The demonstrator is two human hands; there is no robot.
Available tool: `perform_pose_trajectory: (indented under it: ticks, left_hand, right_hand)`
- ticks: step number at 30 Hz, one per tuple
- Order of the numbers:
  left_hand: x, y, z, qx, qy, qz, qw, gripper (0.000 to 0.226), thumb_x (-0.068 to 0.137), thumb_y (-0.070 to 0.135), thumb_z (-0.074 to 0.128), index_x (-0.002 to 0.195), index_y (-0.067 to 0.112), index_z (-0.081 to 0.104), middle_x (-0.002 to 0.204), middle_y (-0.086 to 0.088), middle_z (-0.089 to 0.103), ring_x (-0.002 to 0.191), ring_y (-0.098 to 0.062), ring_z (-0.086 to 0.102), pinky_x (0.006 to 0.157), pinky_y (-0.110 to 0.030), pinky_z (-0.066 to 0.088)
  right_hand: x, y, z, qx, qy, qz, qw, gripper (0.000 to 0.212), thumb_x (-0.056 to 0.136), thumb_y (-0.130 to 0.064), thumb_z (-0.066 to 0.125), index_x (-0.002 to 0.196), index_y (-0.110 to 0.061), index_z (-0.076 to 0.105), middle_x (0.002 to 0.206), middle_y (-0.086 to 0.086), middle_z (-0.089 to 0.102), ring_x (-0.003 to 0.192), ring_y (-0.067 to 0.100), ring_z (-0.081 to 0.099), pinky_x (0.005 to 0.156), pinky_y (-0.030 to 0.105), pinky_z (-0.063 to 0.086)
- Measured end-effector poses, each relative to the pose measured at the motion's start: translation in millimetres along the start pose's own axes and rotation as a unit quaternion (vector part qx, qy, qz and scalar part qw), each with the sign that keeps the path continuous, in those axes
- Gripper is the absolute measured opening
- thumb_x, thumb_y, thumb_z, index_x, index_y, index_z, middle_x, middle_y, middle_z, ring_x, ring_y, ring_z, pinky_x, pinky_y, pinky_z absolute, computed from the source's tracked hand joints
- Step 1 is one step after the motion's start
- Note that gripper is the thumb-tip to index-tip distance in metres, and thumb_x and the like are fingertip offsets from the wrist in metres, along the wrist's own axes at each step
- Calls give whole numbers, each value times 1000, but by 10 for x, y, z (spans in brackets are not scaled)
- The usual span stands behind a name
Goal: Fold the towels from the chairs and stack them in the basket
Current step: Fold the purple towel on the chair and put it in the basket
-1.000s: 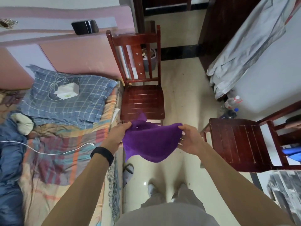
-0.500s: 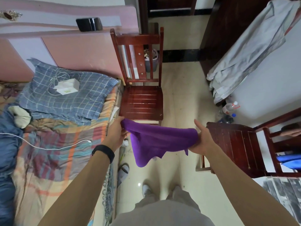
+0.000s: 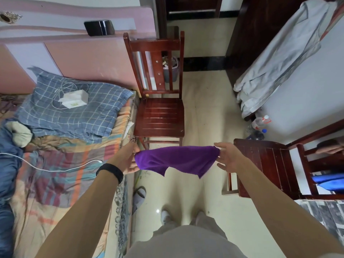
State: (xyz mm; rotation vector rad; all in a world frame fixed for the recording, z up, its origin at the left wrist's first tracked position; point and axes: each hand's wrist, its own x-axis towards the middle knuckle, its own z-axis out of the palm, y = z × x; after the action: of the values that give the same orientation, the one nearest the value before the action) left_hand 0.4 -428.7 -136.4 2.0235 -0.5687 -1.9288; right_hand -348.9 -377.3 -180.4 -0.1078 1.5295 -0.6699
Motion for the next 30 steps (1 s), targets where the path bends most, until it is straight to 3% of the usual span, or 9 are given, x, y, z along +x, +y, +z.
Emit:
perform_pose_trajectory:
  ticks: [4, 7, 11, 13, 18, 21, 23, 26, 30]
  left_hand:
    - [69, -55, -55, 67, 20, -23, 997, 10, 87, 21, 54, 96, 17, 53, 98, -5, 60, 91, -23, 55, 78, -42, 45]
    - [150, -105, -76, 104, 50, -12, 993, 19, 88, 32, 67, 99, 18, 61, 100, -2, 65, 89, -21, 58, 77, -36, 42]
    - [207, -54, -73, -24, 86, 92, 992, 15, 93, 36, 63, 95, 22, 60, 94, 4, 62, 80, -11, 54, 67, -28, 36]
    - [161, 34, -69, -82, 66, 139, 985, 12, 94, 37, 61, 94, 25, 60, 91, 7, 64, 82, -10, 56, 68, -28, 37]
    - [3, 391, -47, -173, 29, 205, 963, 7, 95, 22, 56, 90, 20, 60, 79, 4, 59, 70, -12, 56, 64, -25, 38]
    - [-97, 623, -91, -158, 9, 229, 961, 15, 93, 28, 59, 105, 20, 61, 84, 4, 61, 71, -12, 58, 63, -25, 43]
    - [-163, 752, -132, -143, 15, 259, 955, 15, 92, 34, 65, 101, 23, 61, 86, 5, 63, 75, -11, 60, 66, -26, 44]
    - [-246, 942, -195, -139, 22, 308, 941, 14, 91, 34, 68, 86, 26, 58, 90, 4, 62, 75, -11, 59, 67, -26, 44]
    - [-291, 1145, -242, -140, 43, 341, 929, 16, 90, 27, 71, 100, 17, 65, 94, -1, 63, 78, -13, 60, 73, -28, 47]
  right_hand:
    - [60, -22, -60, -53, 24, -13, 998, 35, 87, -30, 76, 112, -11, 62, 118, 9, 67, 112, 24, 62, 101, 38, 45]
    - [106, -32, -74, -63, 72, -38, 995, 24, 88, -24, 75, 102, -9, 63, 116, 13, 67, 109, 28, 65, 97, 42, 52]
    - [123, -97, -104, -3, 153, -75, 985, 26, 95, -23, 63, 116, -7, 61, 103, 10, 66, 92, 26, 66, 94, 44, 52]
    - [118, -176, -121, 44, 166, -110, 979, 31, 94, -25, 64, 121, -11, 61, 108, 7, 67, 94, 23, 64, 87, 42, 53]
    - [-158, -610, 38, 72, 143, -226, 961, 15, 94, -29, 67, 108, -23, 66, 102, -2, 68, 101, 19, 62, 96, 43, 49]
    - [-342, -951, 145, 42, 128, -298, 945, 1, 92, -28, 68, 92, -27, 68, 102, -2, 68, 99, 17, 61, 86, 35, 48]
    - [-432, -1134, 184, 26, 122, -327, 937, 4, 90, -29, 70, 90, -27, 67, 100, -2, 68, 98, 16, 60, 83, 35, 46]
    - [-576, -1324, 222, 16, 120, -359, 925, 2, 93, -27, 68, 94, -27, 67, 98, -3, 69, 100, 15, 65, 78, 31, 46]
    - [-671, -1488, 247, 37, 82, -346, 934, 20, 98, -20, 62, 118, -19, 63, 117, 2, 67, 114, 17, 63, 90, 35, 44]
